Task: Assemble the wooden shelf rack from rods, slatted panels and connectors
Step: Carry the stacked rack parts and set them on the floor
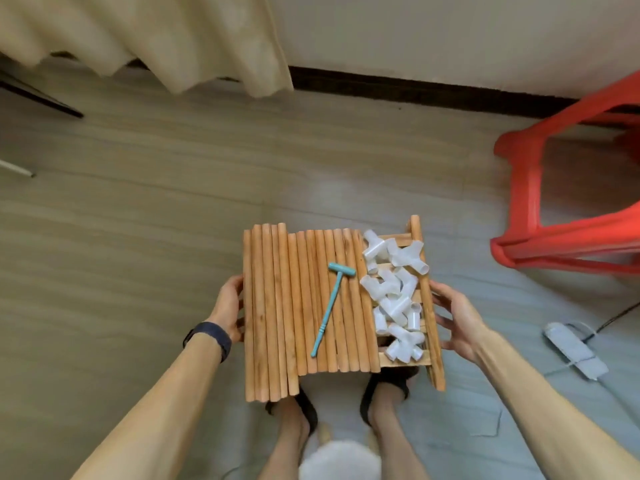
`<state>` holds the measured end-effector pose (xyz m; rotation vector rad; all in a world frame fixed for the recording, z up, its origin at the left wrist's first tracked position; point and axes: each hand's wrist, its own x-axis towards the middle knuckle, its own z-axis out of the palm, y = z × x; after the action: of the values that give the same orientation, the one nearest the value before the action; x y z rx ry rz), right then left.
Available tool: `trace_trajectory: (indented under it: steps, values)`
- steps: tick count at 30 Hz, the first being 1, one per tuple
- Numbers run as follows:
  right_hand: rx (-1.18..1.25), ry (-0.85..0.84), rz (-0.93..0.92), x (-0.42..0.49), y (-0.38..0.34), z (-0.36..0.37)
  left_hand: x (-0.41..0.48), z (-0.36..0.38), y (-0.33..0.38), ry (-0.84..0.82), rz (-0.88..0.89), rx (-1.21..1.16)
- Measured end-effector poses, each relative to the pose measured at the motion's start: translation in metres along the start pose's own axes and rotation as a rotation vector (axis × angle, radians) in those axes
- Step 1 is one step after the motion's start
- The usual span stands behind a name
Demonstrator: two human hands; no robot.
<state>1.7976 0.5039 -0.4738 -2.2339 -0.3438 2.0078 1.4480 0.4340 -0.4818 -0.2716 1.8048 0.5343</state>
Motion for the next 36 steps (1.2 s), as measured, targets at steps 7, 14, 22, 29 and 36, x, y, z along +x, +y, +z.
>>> trace_trajectory:
  steps: [7, 14, 22, 29, 36]
  values:
    - [-0.025, 0.005, -0.020, 0.123, 0.052, 0.045, 0.122, 0.011, -0.035, 0.009, 0.026, 0.036]
    - [-0.016, 0.007, -0.110, 0.200, 0.043, 0.067, 0.203, 0.031, -0.021, -0.003, 0.113, -0.013]
    - [0.022, 0.008, -0.181, 0.246, 0.035, 0.070, 0.238, 0.050, -0.014, -0.070, 0.221, -0.009]
    - [0.026, -0.003, -0.248, 0.254, 0.050, 0.069, 0.241, 0.048, -0.027, -0.092, 0.314, 0.046]
    - [-0.189, 0.038, -0.438, 0.238, 0.068, 0.071, 0.239, 0.026, -0.065, -0.115, 0.339, 0.209]
